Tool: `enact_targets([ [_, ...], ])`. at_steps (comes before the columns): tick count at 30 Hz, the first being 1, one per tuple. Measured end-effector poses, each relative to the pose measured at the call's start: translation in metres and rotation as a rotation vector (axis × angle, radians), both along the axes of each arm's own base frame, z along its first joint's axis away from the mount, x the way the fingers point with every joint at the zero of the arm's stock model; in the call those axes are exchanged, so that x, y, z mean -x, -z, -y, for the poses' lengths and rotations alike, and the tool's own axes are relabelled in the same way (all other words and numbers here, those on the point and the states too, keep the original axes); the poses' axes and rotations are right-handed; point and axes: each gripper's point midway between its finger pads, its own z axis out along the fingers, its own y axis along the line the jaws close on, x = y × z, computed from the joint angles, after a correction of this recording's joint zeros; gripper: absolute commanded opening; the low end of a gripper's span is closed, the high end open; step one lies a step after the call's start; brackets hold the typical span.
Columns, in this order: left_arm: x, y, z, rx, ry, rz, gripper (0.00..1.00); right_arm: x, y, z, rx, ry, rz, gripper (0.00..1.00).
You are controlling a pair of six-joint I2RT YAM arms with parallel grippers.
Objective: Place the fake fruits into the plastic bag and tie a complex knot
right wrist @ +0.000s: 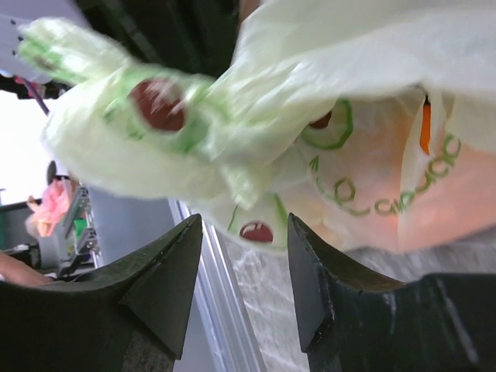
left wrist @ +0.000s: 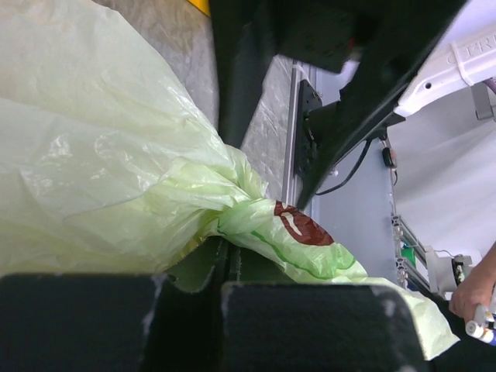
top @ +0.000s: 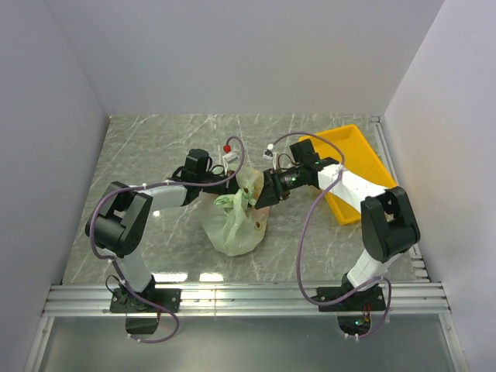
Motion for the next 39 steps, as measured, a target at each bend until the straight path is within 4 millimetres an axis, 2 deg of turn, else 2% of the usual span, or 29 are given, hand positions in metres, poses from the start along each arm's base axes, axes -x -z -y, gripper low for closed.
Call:
enact_targets([
  [4,0.002,0.000,0.000,0.000,0.007,-0.004,0.03,-0.004,0.009,-0.008,-0.003,0.005,-0.024,0.53],
  [7,0.002,-0.001,0.000,0.004,0.011,-0.005,0.04,-0.007,0.009,-0.012,-0.008,0.007,-0.025,0.44],
  [8,0.002,-0.001,0.000,0.005,0.012,-0.006,0.04,-0.008,0.008,-0.013,-0.011,0.007,-0.021,0.36],
  [10,0.002,-0.001,0.000,0.006,0.012,-0.003,0.05,-0.009,0.006,-0.015,-0.019,0.006,-0.013,0.28],
  [13,0.002,-0.001,0.000,0.007,0.012,0.000,0.10,-0.010,0.002,-0.017,-0.030,0.000,-0.006,0.01],
  [14,0.002,-0.001,0.000,0.007,0.012,0.000,0.13,-0.011,0.001,-0.018,-0.031,-0.003,-0.001,0.00],
  [25,-0.001,0.003,-0.012,-0.051,0.022,-0.015,0.25,-0.008,0.004,-0.015,-0.022,-0.041,0.038,0.00],
  [29,-0.003,0.004,-0.017,-0.060,0.012,-0.031,0.16,-0.007,0.004,-0.014,-0.023,-0.048,0.042,0.00],
  [34,-0.004,-0.004,-0.013,-0.029,0.024,-0.019,0.04,-0.007,0.004,-0.015,-0.025,-0.046,0.037,0.01],
  [35,-0.003,-0.006,-0.012,-0.020,0.031,-0.012,0.01,-0.007,0.003,-0.015,-0.025,-0.044,0.033,0.06],
  [39,0.000,-0.010,-0.007,-0.003,0.050,-0.001,0.01,-0.008,0.001,-0.017,-0.030,-0.037,0.024,0.23],
])
